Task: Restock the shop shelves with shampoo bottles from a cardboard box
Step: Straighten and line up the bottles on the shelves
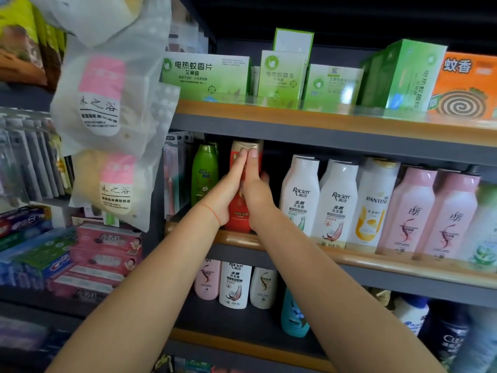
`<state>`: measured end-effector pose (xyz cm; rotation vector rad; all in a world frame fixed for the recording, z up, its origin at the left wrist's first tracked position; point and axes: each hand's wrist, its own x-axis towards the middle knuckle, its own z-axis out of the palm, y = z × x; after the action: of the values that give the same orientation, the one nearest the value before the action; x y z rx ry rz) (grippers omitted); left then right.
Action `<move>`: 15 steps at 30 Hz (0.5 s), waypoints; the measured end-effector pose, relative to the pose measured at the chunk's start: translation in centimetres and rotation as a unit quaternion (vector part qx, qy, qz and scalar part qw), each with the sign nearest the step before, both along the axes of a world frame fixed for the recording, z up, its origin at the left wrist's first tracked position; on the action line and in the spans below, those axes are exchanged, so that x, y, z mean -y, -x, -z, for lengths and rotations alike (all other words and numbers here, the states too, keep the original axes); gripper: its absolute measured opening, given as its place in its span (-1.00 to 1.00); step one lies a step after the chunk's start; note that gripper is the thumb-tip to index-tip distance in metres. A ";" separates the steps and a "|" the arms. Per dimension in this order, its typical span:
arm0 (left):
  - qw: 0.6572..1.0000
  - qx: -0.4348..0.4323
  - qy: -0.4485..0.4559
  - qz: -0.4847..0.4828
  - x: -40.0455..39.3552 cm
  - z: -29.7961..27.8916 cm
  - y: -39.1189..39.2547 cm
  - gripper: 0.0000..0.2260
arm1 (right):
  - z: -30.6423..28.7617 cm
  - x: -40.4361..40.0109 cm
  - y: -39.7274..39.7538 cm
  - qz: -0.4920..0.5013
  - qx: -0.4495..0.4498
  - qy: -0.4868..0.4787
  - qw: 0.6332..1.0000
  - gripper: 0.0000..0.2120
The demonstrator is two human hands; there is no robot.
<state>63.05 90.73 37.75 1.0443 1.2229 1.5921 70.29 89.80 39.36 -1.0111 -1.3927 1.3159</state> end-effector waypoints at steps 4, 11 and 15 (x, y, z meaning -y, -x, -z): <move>1.000 -0.002 -0.002 0.012 1.3 0.1 -0.7 -0.43 | 0.5 0.3 -0.7 0.008 0.008 -0.016 1.000 -0.08; 0.999 -0.021 -0.007 0.035 2.7 -0.1 -1.6 -0.38 | 0.6 1.2 -2.0 0.006 0.013 -0.032 0.999 -0.15; 0.998 -0.038 -0.013 0.038 2.9 -0.1 -1.4 -0.43 | 1.4 2.0 -2.4 0.008 0.045 -0.066 0.997 -0.25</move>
<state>64.44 87.84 37.88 1.1644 1.2020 1.5265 72.73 87.78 37.98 -1.0001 -1.5154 1.1621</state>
